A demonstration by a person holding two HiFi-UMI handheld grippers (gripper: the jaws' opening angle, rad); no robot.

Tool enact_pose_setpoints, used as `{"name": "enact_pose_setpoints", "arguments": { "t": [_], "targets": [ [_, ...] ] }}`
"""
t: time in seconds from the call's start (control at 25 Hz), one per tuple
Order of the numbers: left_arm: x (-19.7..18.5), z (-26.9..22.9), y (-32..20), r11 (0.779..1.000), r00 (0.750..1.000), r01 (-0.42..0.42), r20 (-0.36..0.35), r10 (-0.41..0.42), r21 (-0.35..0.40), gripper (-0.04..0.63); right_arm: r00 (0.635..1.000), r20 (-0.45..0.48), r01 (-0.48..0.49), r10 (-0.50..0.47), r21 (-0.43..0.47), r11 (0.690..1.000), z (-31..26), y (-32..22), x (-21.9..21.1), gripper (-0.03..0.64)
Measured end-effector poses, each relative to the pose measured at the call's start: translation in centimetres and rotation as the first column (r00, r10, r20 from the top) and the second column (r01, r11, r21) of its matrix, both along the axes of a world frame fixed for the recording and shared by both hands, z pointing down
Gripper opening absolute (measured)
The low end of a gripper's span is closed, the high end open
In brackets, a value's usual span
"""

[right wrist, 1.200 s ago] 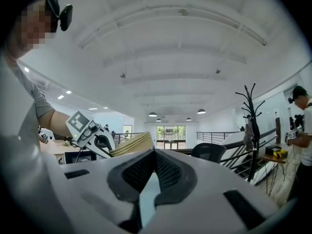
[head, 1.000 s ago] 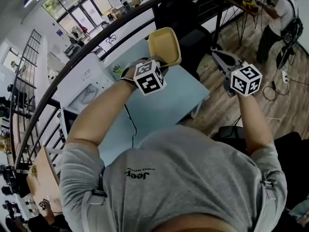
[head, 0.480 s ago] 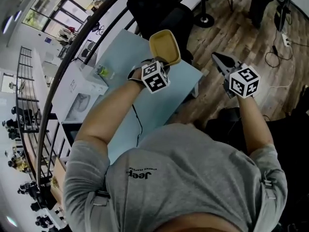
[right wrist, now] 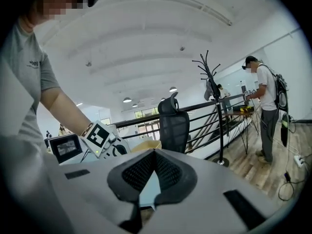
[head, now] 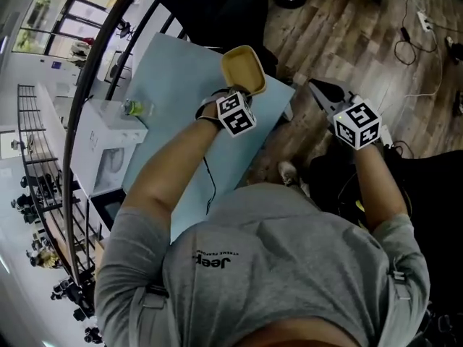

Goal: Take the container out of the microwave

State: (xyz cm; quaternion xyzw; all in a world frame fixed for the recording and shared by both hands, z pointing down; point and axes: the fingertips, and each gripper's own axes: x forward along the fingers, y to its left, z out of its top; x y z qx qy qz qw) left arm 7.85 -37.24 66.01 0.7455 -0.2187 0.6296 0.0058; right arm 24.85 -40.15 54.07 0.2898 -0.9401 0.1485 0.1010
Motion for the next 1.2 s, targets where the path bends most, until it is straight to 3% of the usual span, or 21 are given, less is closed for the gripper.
{"name": "enact_pose_setpoints", "arguments": {
  "t": [0.44, 0.72, 0.88, 1.2],
  "targets": [
    [1.6, 7.4, 0.6, 0.993, 0.999, -0.01, 0.036, 0.014, -0.118, 0.037, 0.999, -0.011, -0.035, 0.034, -0.1, 0.994, 5.5, 1.4, 2.5, 0.017],
    [1.7, 8.1, 0.1, 0.997, 0.999, 0.004, 0.046, 0.0, -0.079, 0.041, 0.999, -0.003, -0.041, 0.041, -0.136, 0.99, 6.8, 2.8, 3.0, 0.017],
    [2.4, 6.7, 0.6, 0.996, 0.999, 0.036, -0.005, -0.036, -0.077, 0.192, 1.0, 0.007, -0.029, 0.03, -0.13, 0.991, 6.0, 2.9, 2.6, 0.017],
    [0.0, 0.3, 3.2, 0.986, 0.973, 0.163, -0.165, -0.164, -0.017, 0.229, 0.998, 0.029, 0.056, -0.054, -0.082, 0.995, 2.4, 2.8, -1.6, 0.017]
  ]
}}
